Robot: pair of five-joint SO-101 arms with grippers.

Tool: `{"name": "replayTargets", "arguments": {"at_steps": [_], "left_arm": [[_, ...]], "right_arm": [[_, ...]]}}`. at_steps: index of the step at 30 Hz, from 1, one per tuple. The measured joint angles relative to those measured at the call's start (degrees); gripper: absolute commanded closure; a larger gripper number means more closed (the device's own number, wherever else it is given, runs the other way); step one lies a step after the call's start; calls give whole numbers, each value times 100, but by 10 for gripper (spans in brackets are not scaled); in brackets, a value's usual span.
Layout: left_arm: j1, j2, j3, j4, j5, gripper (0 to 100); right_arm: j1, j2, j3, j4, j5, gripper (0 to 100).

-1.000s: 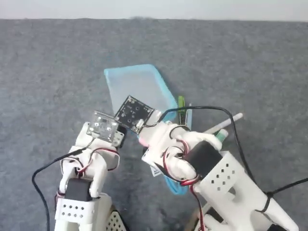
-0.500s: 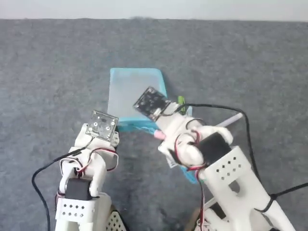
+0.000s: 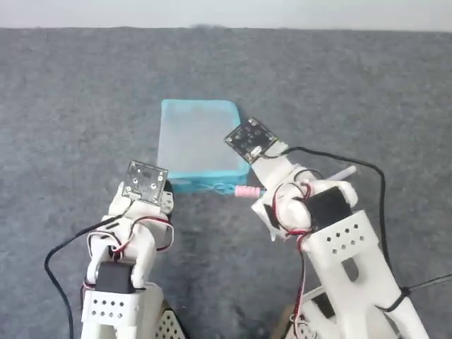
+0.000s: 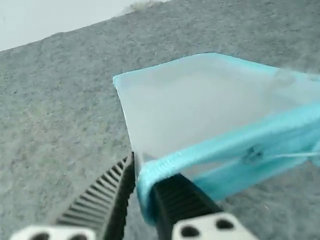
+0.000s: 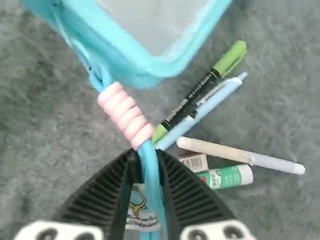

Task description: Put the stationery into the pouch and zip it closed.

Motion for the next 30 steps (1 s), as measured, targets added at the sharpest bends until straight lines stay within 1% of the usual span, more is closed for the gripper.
{"name": "replayTargets", "arguments": {"at_steps": [5,14,26,30], "left_arm": [[0,0,0,26,114,987],[-9,0,0,26,167,987],[-9,0,0,26,185,987],[-105,0,0,26,185,987]], "right_arm": [[62,-44,0,9,9,992],[862,-44,9,26,264,992],[1371,-44,9,44,448,992],[1538,-44,9,53,545,992]]}}
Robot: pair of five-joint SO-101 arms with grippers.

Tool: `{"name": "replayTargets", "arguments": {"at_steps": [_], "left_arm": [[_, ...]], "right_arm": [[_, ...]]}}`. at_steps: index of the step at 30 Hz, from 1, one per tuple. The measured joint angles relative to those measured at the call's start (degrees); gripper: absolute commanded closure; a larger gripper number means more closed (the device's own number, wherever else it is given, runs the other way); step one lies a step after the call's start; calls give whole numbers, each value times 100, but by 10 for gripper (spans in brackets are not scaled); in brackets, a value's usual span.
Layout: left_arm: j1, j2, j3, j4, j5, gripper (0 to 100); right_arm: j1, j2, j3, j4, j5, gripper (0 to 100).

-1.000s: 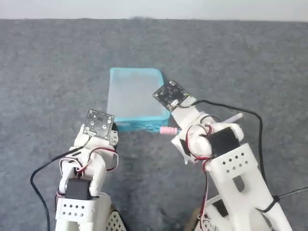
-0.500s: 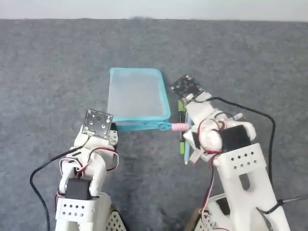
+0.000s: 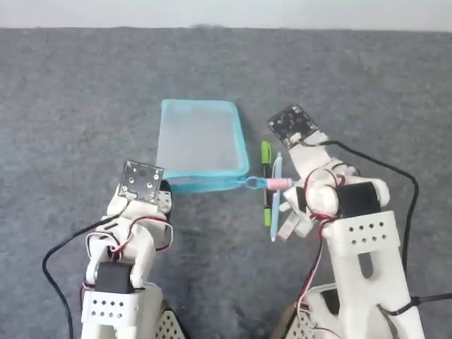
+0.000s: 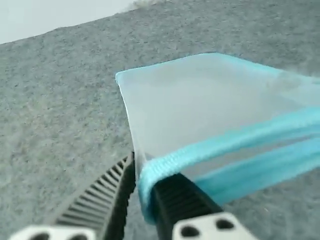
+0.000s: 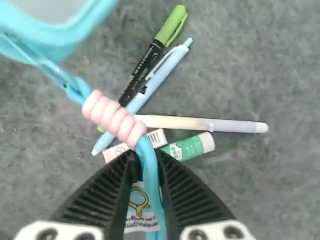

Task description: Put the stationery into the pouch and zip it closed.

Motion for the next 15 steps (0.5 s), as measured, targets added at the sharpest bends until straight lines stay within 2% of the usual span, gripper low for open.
{"name": "replayTargets", "arguments": {"at_steps": [3,7,12,15], "left_arm": [[-18,0,0,0,0,987],[-53,0,0,0,0,987],[-105,0,0,0,0,987],[18,0,0,0,0,987]], "right_arm": [[-9,0,0,0,0,992],[-360,0,0,105,0,971],[-1442,-220,9,686,-62,816],[-2180,-695,0,932,-176,785]]}}
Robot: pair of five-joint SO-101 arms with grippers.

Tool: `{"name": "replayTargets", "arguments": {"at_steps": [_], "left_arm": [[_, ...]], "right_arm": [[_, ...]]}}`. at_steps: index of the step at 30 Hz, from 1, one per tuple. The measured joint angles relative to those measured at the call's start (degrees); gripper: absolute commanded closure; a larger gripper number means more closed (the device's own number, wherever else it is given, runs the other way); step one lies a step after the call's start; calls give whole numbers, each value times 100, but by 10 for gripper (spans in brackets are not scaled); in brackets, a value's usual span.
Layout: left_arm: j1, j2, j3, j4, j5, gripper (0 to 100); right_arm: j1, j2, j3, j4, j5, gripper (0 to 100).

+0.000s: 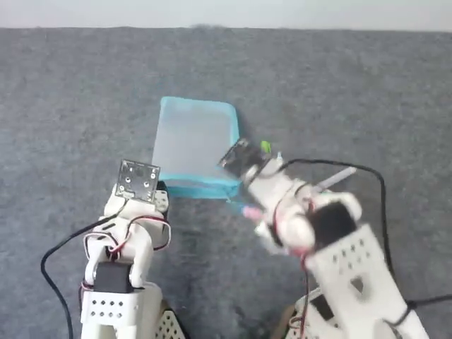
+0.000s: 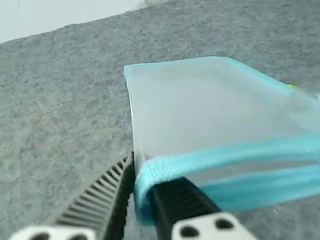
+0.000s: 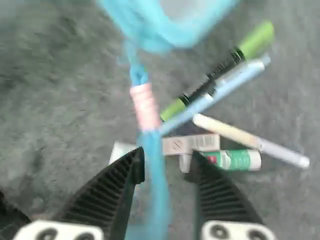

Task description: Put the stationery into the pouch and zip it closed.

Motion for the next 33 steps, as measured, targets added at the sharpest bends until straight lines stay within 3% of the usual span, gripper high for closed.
{"name": "replayTargets", "arguments": {"at_steps": [2,5,11,17,33], "left_arm": [[149,0,0,0,88,987],[273,0,105,0,211,987],[229,0,105,0,246,987],[-396,0,114,0,369,987],[-536,0,114,0,378,987]], "right_arm": [[-255,-352,0,97,-35,786],[-88,-686,0,149,-53,786],[1354,-580,501,-18,-70,786],[2585,545,923,-668,-79,786],[2716,2655,1231,-1776,-1415,786]]}}
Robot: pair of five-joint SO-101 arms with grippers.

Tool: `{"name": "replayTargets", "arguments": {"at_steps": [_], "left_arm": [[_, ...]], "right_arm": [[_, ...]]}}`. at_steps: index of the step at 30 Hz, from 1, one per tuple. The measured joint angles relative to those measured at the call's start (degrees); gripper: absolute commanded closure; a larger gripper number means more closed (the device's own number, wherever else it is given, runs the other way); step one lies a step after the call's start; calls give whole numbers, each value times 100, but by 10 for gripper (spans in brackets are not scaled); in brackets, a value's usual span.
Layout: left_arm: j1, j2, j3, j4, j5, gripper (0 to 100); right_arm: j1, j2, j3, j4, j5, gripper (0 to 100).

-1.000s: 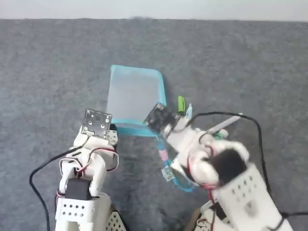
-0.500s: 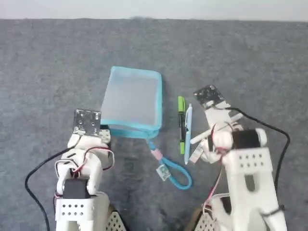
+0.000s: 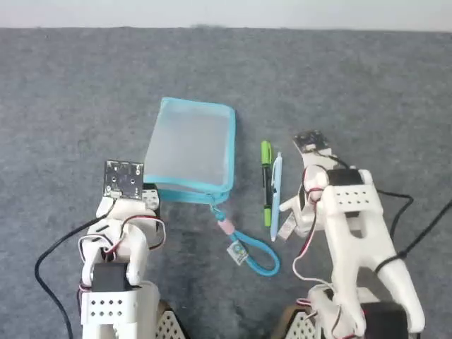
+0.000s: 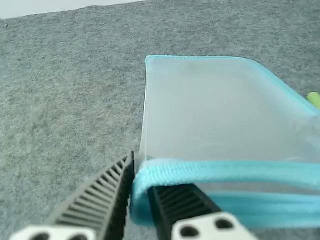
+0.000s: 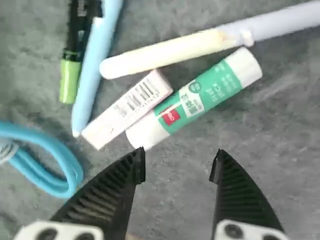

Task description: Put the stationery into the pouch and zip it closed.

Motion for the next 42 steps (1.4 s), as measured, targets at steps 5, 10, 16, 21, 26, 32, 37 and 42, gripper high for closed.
{"name": "replayTargets", "arguments": {"at_steps": [5,10,16,21,26,32,37,42], "left_arm": [[0,0,0,0,0,987],[0,0,0,0,0,987],[0,0,0,0,0,987],[0,0,0,0,0,987],[0,0,0,0,0,987],[0,0,0,0,0,987],[0,0,0,0,0,987],[0,0,0,0,0,987]], "right_arm": [[141,431,44,-237,-352,786],[413,765,44,-299,-387,830],[721,958,44,-712,-387,939],[976,958,44,-888,-387,939],[1301,1055,-413,-879,-387,909],[1345,1055,-1433,62,-870,820],[923,1081,-2207,299,-1231,818],[202,1618,-2637,299,-1644,818]]}}
